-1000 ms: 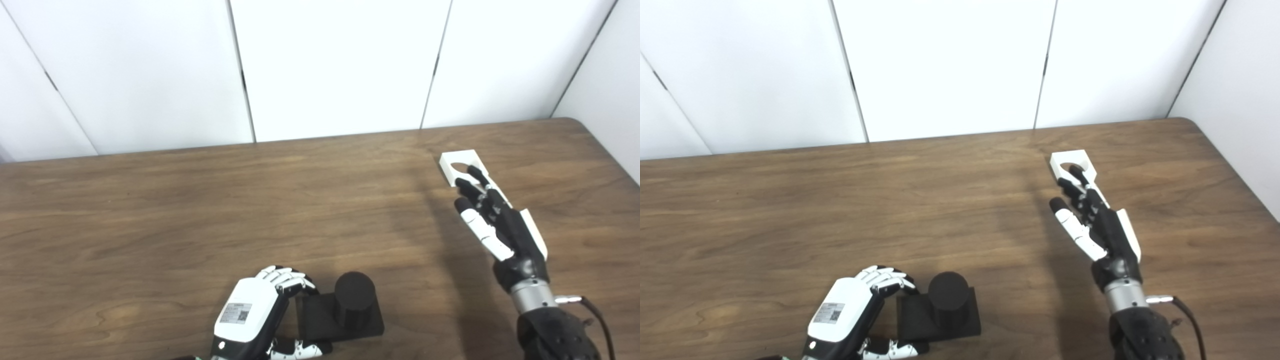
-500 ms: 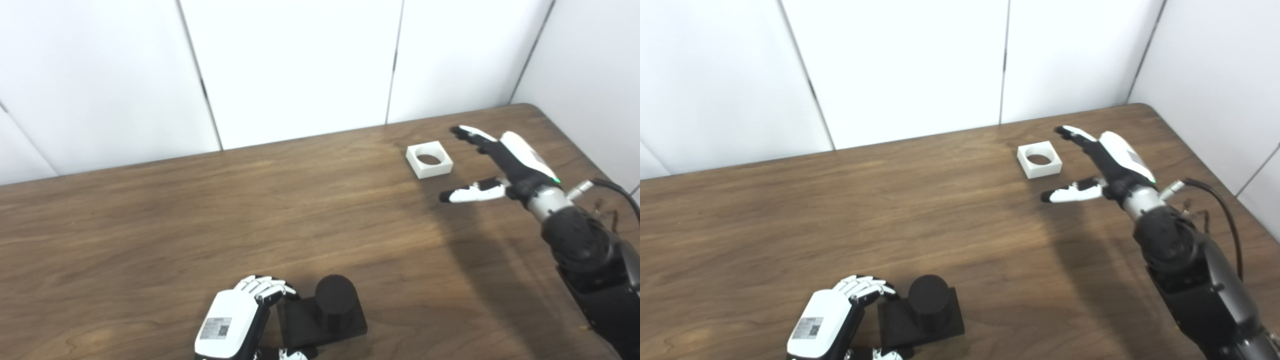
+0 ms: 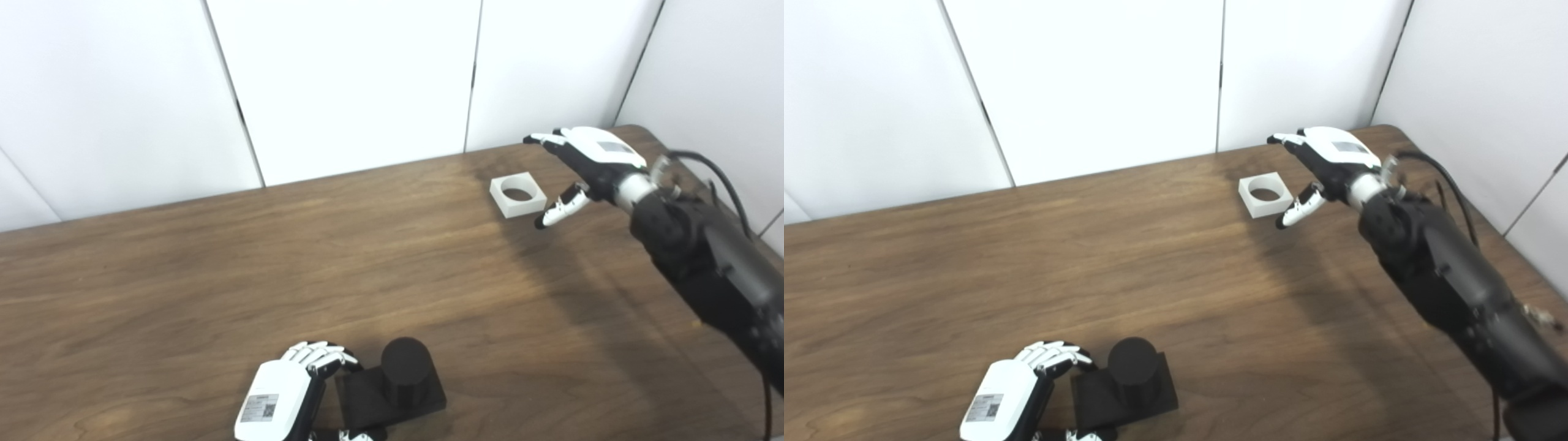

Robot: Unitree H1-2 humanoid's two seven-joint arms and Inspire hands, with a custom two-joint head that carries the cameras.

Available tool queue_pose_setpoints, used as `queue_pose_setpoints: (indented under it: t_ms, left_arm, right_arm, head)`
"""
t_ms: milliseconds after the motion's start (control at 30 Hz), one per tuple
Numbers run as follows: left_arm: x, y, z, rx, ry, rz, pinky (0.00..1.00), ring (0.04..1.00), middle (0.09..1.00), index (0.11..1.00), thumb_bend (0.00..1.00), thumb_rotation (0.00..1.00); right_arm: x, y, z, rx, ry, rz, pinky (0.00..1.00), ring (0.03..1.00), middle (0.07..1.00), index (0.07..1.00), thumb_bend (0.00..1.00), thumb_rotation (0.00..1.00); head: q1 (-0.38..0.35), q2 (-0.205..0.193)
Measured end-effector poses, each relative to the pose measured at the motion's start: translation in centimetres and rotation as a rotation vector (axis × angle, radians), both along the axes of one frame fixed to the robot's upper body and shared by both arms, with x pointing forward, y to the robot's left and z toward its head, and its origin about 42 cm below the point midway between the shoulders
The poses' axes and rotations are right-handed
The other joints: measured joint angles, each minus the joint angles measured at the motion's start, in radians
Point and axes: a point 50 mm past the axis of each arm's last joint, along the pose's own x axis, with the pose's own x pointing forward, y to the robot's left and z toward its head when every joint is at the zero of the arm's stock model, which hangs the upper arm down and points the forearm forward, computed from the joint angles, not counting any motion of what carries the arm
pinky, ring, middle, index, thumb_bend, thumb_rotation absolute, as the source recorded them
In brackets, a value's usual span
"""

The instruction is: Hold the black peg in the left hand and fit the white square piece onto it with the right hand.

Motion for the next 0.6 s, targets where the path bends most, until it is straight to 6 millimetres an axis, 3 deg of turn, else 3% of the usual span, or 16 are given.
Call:
queue_pose_setpoints:
  t_ms: [267, 600]
  left_arm:
    - [-0.1, 0.0, -0.1, -0.002, 0.001, 0.002, 0.84, 0.795, 0.742, 0.486, 0.50, 0.05]
    - [-0.3, 0.0, -0.1, 0.000, -0.009, 0.006, 0.84, 0.787, 0.736, 0.486, 0.51, 0.05]
  right_arm:
    - [3.6, -0.3, 0.1, -0.088, 0.052, -0.028, 0.95, 0.999, 0.948, 0.931, 0.86, 0.23]
    - [6.4, -0.6, -0.8, -0.138, 0.109, -0.046, 0.96, 1.000, 0.964, 0.943, 0.90, 0.25]
  head:
    - [-0.002, -0.006]
    - [0.011, -0.018]
